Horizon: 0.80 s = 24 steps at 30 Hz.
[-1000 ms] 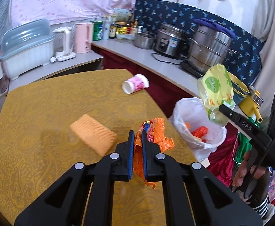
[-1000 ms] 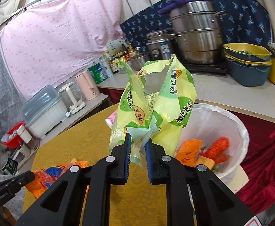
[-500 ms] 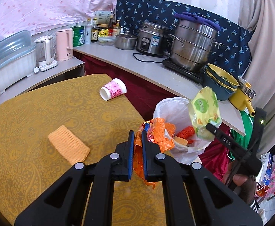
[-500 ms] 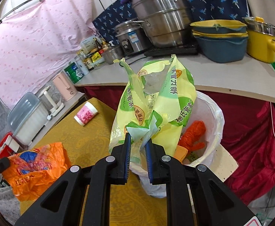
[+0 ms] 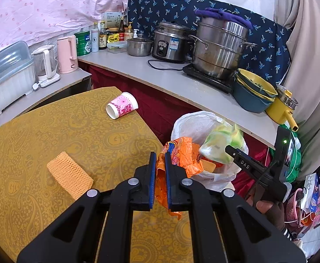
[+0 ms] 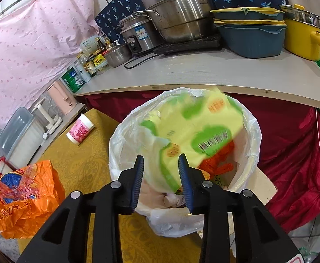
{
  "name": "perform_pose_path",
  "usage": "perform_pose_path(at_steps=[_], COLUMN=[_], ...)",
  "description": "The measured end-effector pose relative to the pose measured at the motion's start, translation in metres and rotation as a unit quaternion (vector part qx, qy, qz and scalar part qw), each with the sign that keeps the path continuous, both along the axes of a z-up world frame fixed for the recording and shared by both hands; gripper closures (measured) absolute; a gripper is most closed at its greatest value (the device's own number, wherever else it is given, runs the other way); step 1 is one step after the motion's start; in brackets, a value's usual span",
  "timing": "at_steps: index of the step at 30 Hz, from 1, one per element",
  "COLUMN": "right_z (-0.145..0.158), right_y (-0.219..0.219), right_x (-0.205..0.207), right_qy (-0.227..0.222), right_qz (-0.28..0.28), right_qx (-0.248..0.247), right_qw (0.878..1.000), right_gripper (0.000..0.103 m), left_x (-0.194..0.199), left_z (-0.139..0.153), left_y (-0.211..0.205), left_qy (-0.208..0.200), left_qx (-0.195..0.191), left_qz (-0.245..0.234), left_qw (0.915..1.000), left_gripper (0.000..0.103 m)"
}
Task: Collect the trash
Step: 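Carry the orange snack bag and green-yellow bag over the white bin with both grippers, then open the right gripper to drop the green-yellow bag while the left gripper drops the orange bag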
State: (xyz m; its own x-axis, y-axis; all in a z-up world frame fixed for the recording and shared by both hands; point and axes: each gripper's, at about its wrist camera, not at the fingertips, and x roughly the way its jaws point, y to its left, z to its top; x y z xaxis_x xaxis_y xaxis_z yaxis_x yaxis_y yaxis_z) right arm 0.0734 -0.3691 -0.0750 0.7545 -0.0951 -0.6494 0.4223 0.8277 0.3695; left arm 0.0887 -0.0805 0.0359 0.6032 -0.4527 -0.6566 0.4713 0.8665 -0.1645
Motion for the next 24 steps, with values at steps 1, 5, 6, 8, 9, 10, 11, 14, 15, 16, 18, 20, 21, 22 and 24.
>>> perform_pose_path(at_steps=[1, 5, 6, 8, 9, 10, 11, 14, 15, 16, 18, 20, 21, 22, 24], right_z=[0.0, 0.001, 0.001, 0.002, 0.003, 0.005, 0.007, 0.014, 0.015, 0.017, 0.02, 0.021, 0.021, 0.021, 0.02], right_y=[-0.001, -0.004, -0.005, -0.007, -0.008, -0.009, -0.01, -0.014, -0.015, -0.017, -0.02, -0.024, -0.027, -0.027, -0.031], right_x=[-0.001, -0.008, -0.01, -0.016, -0.02, -0.023, -0.025, -0.037, -0.039, -0.041, -0.045, -0.048, -0.05, -0.05, -0.051], right_qy=[-0.001, -0.004, -0.004, -0.005, -0.006, -0.007, -0.008, -0.014, -0.016, -0.018, -0.019, -0.02, -0.021, -0.021, -0.019], right_qz=[-0.002, -0.007, -0.008, -0.011, -0.012, -0.015, -0.016, -0.022, -0.023, -0.024, -0.027, -0.031, -0.033, -0.035, -0.039], right_qx=[0.002, 0.004, 0.005, 0.006, 0.007, 0.007, 0.006, 0.003, 0.003, 0.003, 0.001, 0.0, 0.001, 0.002, 0.002], right_qw=[1.0, 1.0, 1.0, 1.0, 1.0, 1.0, 1.0, 1.0, 1.0, 1.0, 0.999, 0.999, 0.999, 0.999, 0.999], right_gripper=[0.066, 0.064, 0.064, 0.063, 0.063, 0.063, 0.063, 0.062, 0.061, 0.061, 0.061, 0.061, 0.061, 0.061, 0.061], left_x=[0.001, 0.005, 0.006, 0.008, 0.009, 0.01, 0.011, 0.015, 0.017, 0.019, 0.023, 0.025, 0.027, 0.028, 0.031], left_z=[0.0, -0.001, -0.001, -0.002, -0.002, -0.002, -0.002, -0.001, 0.0, 0.0, -0.001, -0.001, -0.002, -0.003, -0.004], left_y=[-0.001, -0.009, -0.012, -0.02, -0.024, -0.028, -0.032, -0.048, -0.056, -0.062, -0.076, -0.09, -0.097, -0.102, -0.115], left_qy=[0.0, 0.001, 0.001, 0.001, 0.002, 0.002, 0.002, 0.0, 0.0, 0.001, 0.002, 0.003, 0.002, 0.002, 0.004], left_qx=[0.0, 0.002, 0.003, 0.003, 0.002, 0.002, 0.001, -0.002, -0.004, -0.005, -0.008, -0.009, -0.011, -0.012, -0.015], left_qz=[-0.001, -0.008, -0.011, -0.017, -0.02, -0.023, -0.027, -0.039, -0.045, -0.049, -0.058, -0.065, -0.069, -0.072, -0.079], left_qw=[1.0, 1.0, 0.9999, 0.9999, 0.9998, 0.9997, 0.9996, 0.9992, 0.999, 0.9988, 0.9983, 0.9978, 0.9976, 0.9973, 0.9968], left_gripper=[0.096, 0.096, 0.096, 0.096, 0.096, 0.096, 0.096, 0.096, 0.096, 0.096, 0.096, 0.096, 0.096, 0.095, 0.095])
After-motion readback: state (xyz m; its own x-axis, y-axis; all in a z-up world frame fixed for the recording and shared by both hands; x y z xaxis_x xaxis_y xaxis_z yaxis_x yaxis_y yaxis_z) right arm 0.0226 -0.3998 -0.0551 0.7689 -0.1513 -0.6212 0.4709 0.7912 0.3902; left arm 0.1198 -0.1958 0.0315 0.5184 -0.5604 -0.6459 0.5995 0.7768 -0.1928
